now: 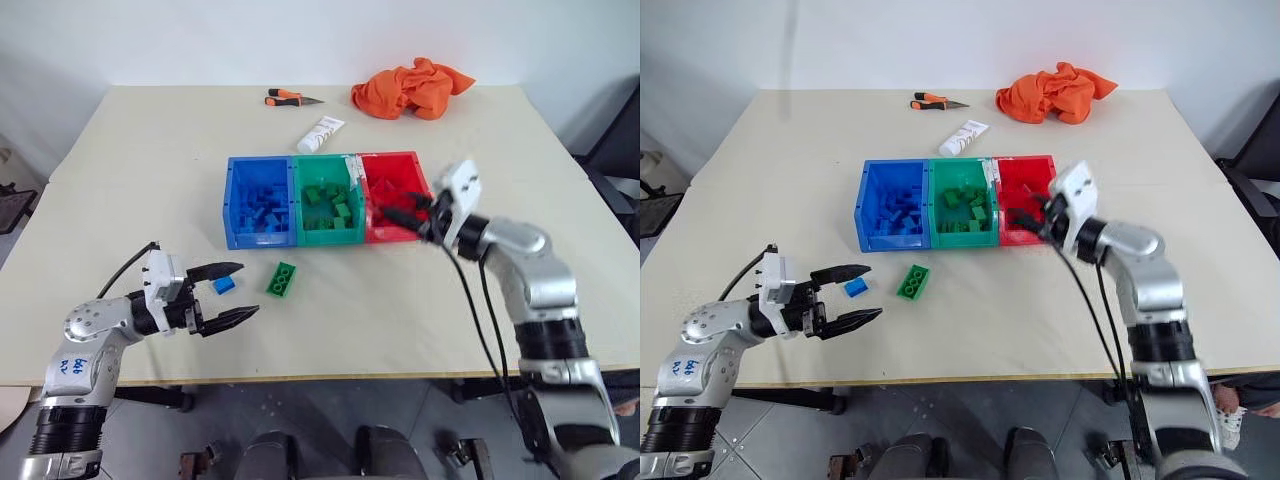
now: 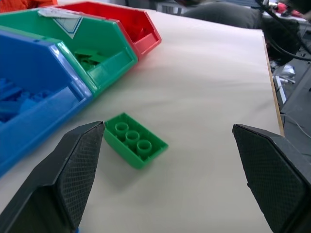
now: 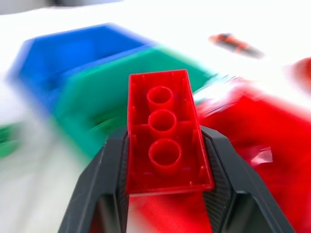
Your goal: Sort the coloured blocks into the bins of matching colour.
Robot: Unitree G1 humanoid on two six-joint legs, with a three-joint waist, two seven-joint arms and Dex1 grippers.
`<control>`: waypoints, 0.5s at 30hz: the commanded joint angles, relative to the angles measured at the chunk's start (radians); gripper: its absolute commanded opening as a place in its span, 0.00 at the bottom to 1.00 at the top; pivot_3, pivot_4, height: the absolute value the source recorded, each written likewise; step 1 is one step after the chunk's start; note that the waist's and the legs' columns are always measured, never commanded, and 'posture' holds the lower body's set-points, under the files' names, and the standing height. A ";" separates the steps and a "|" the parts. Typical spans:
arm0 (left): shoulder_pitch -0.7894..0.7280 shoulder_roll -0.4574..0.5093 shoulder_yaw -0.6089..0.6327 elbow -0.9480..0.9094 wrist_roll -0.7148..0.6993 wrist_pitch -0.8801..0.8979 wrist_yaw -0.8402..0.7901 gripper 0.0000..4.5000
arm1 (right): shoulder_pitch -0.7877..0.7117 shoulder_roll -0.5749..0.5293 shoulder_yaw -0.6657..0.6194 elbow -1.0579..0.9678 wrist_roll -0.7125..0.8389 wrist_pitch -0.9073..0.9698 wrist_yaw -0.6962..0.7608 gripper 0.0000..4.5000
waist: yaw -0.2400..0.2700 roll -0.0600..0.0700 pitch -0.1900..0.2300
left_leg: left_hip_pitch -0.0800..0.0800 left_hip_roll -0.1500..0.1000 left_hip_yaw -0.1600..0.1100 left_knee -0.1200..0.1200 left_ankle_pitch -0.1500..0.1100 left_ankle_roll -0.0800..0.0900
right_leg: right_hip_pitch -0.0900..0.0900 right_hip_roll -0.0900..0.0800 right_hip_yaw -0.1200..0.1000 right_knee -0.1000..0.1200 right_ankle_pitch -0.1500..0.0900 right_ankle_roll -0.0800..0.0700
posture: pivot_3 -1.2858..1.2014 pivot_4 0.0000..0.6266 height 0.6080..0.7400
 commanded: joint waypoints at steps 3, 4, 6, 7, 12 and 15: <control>-0.029 -0.007 -0.008 0.010 0.005 -0.022 -0.012 1.00 | -0.103 -0.007 0.005 0.241 -0.071 -0.155 -0.013 0.77 | 0.001 0.000 0.000 | 0.000 0.000 0.000 0.000 0.000 0.000 | 0.000 0.000 0.000 0.000 0.000 0.000 | 0.52 0.24 1.00; -0.031 -0.008 -0.008 0.012 0.006 -0.022 -0.013 1.00 | -0.116 -0.005 0.007 0.264 -0.076 -0.174 -0.008 0.85 | 0.000 0.000 0.000 | 0.000 0.000 0.000 0.000 0.000 0.000 | 0.000 0.000 0.000 0.000 0.000 0.000 | 0.52 0.24 1.00; -0.031 -0.008 -0.007 0.010 0.006 -0.022 -0.011 1.00 | -0.132 -0.004 0.009 0.287 -0.080 -0.199 0.004 1.00 | -0.001 0.000 0.000 | 0.000 0.000 0.001 0.000 0.000 0.000 | 0.000 0.000 0.000 0.000 0.000 0.000 | 0.52 0.24 1.00; -0.027 -0.008 -0.006 0.005 0.006 -0.019 -0.007 1.00 | -0.134 -0.006 0.009 0.289 -0.079 -0.208 0.012 1.00 | -0.002 0.000 0.000 | 0.000 0.000 0.001 0.000 0.000 0.000 | 0.000 0.000 0.000 0.000 0.000 0.000 | 0.52 0.24 1.00; 0.026 -0.005 0.013 -0.053 -0.009 0.007 0.022 1.00 | -0.044 -0.061 0.008 0.143 -0.030 -0.224 0.160 1.00 | 0.003 0.000 0.000 | 0.000 0.000 0.000 0.000 0.000 0.000 | 0.000 0.000 0.000 0.000 0.000 0.000 | 0.52 0.24 1.00; 0.070 0.001 0.037 -0.091 -0.019 0.026 0.049 1.00 | 0.070 -0.140 0.013 0.020 0.011 -0.176 0.295 1.00 | 0.010 0.000 0.000 | 0.000 0.000 -0.003 0.000 0.000 0.000 | 0.002 0.000 0.000 0.000 0.000 0.001 | 0.52 0.24 1.00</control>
